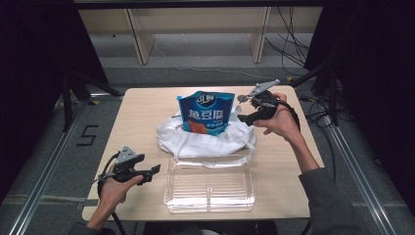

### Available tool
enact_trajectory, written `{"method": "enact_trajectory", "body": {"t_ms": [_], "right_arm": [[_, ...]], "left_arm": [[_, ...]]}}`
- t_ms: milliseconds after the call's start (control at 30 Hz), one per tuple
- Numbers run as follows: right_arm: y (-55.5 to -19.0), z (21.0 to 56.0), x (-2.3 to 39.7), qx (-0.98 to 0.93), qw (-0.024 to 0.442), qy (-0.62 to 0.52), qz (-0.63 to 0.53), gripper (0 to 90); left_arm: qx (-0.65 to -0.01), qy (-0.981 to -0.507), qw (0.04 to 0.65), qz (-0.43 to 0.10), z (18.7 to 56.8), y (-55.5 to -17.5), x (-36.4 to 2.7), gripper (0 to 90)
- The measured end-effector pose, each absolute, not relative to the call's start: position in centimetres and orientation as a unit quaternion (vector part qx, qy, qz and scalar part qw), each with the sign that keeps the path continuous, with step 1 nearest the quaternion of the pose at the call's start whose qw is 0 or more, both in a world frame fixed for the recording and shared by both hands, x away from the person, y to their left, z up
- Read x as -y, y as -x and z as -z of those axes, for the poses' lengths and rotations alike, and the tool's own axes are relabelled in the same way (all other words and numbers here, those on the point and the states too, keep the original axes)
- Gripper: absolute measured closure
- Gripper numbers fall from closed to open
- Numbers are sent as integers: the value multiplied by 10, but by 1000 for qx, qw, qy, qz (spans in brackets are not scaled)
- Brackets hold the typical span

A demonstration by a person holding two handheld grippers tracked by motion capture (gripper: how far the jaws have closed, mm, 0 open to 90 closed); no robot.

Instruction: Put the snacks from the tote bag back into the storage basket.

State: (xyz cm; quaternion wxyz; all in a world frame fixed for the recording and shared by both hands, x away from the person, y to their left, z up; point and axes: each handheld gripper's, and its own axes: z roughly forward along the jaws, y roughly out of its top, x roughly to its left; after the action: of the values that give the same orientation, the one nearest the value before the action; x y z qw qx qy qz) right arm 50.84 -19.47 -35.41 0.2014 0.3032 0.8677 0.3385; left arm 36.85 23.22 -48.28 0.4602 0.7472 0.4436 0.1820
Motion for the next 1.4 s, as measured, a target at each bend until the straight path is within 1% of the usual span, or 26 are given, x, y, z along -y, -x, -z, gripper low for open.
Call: {"method": "enact_trajectory", "body": {"t_ms": [67, 100, 133, 167, 200, 233, 367, 400, 433, 667, 767, 900, 1000, 1033, 1067, 1100, 1133, 1233, 1367, 1400], "right_arm": [[-508, 349, 193, -873, 197, -296, -333, 240], [-509, 344, 189, -875, 202, -292, -330, 228], [-509, 344, 189, -875, 202, -292, -330, 228], [-510, 344, 187, -872, 206, -293, -333, 227], [-513, 338, 183, -875, 216, -272, -337, 226], [-511, 336, 180, -874, 203, -288, -335, 225], [-513, 329, 172, -883, 204, -255, -336, 221], [-511, 323, 163, -880, 209, -263, -337, 220], [-511, 321, 160, -880, 208, -262, -336, 222], [-517, 304, 139, -889, 215, -243, -324, 241], [-518, 299, 130, -892, 217, -236, -319, 275], [-521, 293, 118, -896, 222, -219, -315, 297], [-524, 290, 111, -900, 215, -211, -315, 328], [-526, 290, 108, -902, 212, -212, -312, 349], [-528, 292, 105, -901, 218, -206, -313, 369], [-530, 291, 103, -907, 208, -202, -307, 385], [-531, 292, 101, -905, 214, -201, -309, 400], [-535, 293, 95, -908, 210, -199, -303, 468], [-539, 295, 87, -916, 202, -183, -293, 512], [-540, 295, 86, -917, 202, -183, -291, 522]], "left_arm": [[-441, -750, 457, -185, 483, -366, -233, 210], [-450, -739, 465, -189, 486, -363, -229, 209], [-450, -739, 465, -189, 486, -363, -229, 210], [-438, -754, 450, -194, 486, -361, -232, 210], [-437, -753, 451, -197, 488, -359, -232, 209], [-438, -752, 451, -197, 489, -358, -232, 210], [-439, -756, 445, -197, 489, -357, -234, 209], [-424, -776, 424, -196, 488, -357, -238, 209], [-428, -770, 432, -194, 488, -357, -237, 209], [-429, -767, 437, -191, 489, -356, -238, 208], [-426, -770, 433, -196, 488, -356, -240, 208], [-431, -766, 437, -194, 489, -357, -240, 208], [-430, -767, 435, -193, 489, -356, -240, 208], [-429, -768, 434, -192, 489, -356, -240, 208], [-429, -768, 434, -192, 489, -356, -240, 208], [-429, -769, 434, -190, 489, -356, -240, 209], [-429, -768, 435, -191, 489, -357, -240, 209], [-429, -768, 436, -189, 490, -356, -240, 208], [-421, -772, 434, -195, 489, -358, -241, 208], [-429, -768, 436, -190, 490, -357, -240, 208]]}}
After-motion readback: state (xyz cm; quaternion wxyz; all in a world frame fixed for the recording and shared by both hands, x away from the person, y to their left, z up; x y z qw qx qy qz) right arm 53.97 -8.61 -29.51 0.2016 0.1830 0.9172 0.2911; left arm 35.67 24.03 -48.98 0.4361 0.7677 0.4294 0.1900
